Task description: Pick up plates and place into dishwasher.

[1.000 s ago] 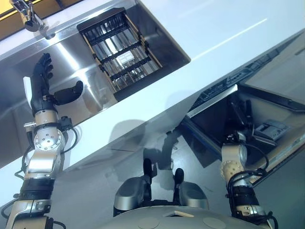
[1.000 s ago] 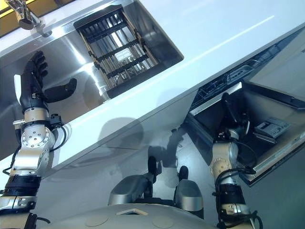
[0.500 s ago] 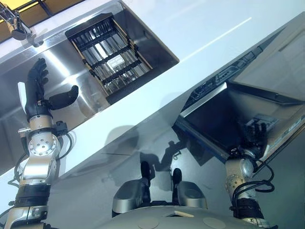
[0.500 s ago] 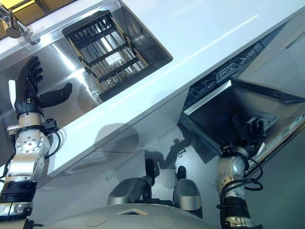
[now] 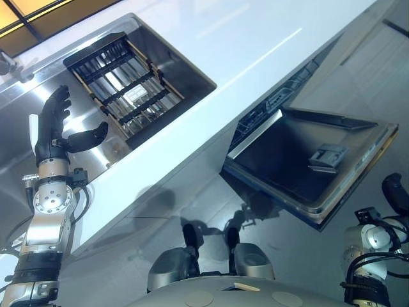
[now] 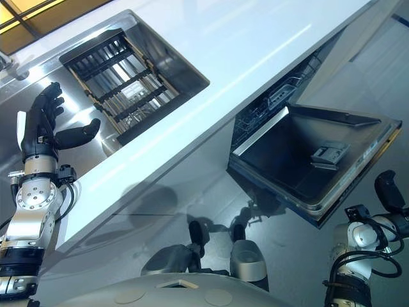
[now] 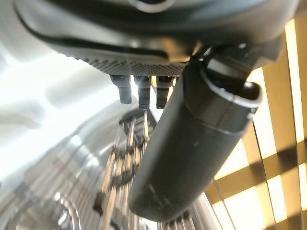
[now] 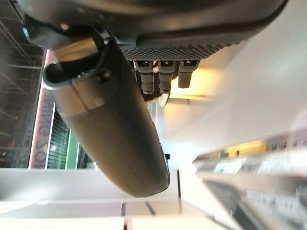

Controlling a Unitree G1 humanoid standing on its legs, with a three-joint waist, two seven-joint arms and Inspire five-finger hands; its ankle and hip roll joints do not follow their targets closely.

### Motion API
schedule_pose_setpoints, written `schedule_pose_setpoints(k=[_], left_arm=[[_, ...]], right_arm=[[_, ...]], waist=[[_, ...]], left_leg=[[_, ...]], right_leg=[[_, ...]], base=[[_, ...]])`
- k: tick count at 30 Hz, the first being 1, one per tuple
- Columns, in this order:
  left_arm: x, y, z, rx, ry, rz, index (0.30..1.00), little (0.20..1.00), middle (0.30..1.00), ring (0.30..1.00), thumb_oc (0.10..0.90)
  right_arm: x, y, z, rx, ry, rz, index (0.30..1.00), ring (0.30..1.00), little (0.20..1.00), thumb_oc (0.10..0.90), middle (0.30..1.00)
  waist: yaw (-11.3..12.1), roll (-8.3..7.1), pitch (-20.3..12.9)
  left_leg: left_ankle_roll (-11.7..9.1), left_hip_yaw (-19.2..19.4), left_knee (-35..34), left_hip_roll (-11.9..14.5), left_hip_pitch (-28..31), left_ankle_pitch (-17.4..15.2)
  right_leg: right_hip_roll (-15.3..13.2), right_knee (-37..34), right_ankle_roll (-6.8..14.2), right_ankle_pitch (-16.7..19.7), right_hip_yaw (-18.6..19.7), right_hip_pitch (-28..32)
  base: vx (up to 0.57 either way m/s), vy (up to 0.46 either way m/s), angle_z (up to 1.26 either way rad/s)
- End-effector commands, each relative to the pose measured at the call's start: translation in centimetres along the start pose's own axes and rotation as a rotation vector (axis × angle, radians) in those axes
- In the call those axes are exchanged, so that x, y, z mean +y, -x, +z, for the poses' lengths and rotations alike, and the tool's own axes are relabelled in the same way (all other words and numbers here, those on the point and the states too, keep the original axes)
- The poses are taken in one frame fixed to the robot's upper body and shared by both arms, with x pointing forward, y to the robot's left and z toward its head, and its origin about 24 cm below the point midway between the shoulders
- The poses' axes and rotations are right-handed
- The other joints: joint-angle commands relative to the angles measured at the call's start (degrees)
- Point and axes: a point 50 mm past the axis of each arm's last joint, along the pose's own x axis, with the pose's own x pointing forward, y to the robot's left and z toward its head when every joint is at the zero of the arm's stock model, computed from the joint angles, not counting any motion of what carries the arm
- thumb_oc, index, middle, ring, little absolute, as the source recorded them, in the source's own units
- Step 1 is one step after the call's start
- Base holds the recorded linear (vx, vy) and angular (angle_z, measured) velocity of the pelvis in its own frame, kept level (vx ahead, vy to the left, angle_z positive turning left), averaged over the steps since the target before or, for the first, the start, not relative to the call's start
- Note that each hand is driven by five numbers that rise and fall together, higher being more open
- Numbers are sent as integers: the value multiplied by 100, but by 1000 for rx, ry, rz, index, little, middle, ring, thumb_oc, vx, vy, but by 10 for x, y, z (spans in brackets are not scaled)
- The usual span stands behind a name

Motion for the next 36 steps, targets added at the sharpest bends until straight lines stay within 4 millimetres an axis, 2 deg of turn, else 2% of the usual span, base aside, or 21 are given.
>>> schedule_pose_setpoints(k=[1, 5, 10, 13, 16, 19, 24, 27, 30, 36], left_arm=[[2, -16, 28, -148, 54, 16, 900, 900, 900, 900, 800], [-1, -28, 45, -215, 83, 4, 900, 900, 900, 900, 800], [-5, -46, 80, -336, 129, 1, 900, 900, 900, 900, 800], [-7, -51, 90, -362, 162, 11, 900, 900, 900, 900, 800], [-10, -58, 102, -396, 154, 25, 900, 900, 900, 900, 800], [-11, -61, 107, -414, 159, 37, 900, 900, 900, 900, 800], [-10, -63, 109, -419, 157, 60, 900, 900, 900, 900, 800], [-5, -63, 108, -416, 157, 73, 900, 900, 900, 900, 800], [2, -61, 109, -420, 160, 77, 900, 900, 900, 900, 800], [11, -59, 113, -447, 146, 74, 900, 900, 900, 900, 800]], right_arm=[[-2, -33, 28, -55, -32, 49, 900, 900, 900, 800, 900], [2, -45, 23, 29, -95, 63, 900, 900, 900, 800, 900], [18, -64, 42, 10, -196, 6, 900, 900, 900, 800, 900], [21, -68, 48, -22, -198, -14, 900, 900, 900, 800, 900], [26, -69, 52, -40, -212, -39, 900, 900, 900, 800, 900], [22, -72, 52, -38, -238, -67, 900, 900, 900, 800, 900], [20, -72, 49, -17, -349, -63, 900, 900, 900, 800, 900], [23, -72, 40, 47, -448, 41, 900, 900, 900, 800, 900], [35, -67, 31, 130, -527, 234, 900, 900, 900, 800, 900], [66, -47, 14, 293, -564, 645, 900, 900, 900, 800, 900]], waist=[[-75, 66, -104], [-17, 36, 198], [19, 31, 757], [20, 93, 922], [44, 138, 1004], [67, 184, 1005], [72, 309, 965], [81, 382, 997], [108, 437, 1041], [195, 420, 1055]], left_leg=[[87, -127, 947, -290, -382, -1055], [54, -90, 1630, -170, -902, -1213], [40, 58, 3197, 168, -2046, -1660], [124, 38, 3926, 270, -2537, -1965], [249, -27, 4517, 220, -3017, -2144], [313, -146, 5080, 133, -3474, -2325], [300, -274, 5617, 58, -3901, -2512], [253, -340, 5732, 18, -4024, -2511], [208, -374, 5754, -19, -4085, -2474], [161, -405, 5770, -57, -4172, -2437]], right_leg=[[132, 559, 357, 17, -184, -641], [30, 925, 224, -167, -242, -903], [-113, 1918, -112, -491, -391, -1653], [-110, 2707, -270, -820, -443, -2110], [-117, 3665, -425, -1168, -512, -2723], [-139, 4475, -611, -1521, -546, -3251], [-172, 5273, -801, -1880, -560, -3851], [-197, 5511, -833, -1984, -531, -4032], [-241, 5623, -848, -2027, -525, -4125], [-294, 5615, -836, -1969, -551, -4209]], base=[[-60, -110, -13], [-161, -114, -7], [-224, -90, -6], [-93, -60, 5], [-104, -66, 0], [-44, -30, 5], [7, 6, 8], [9, 6, 2], [12, 12, 4], [0, 0, 0]])
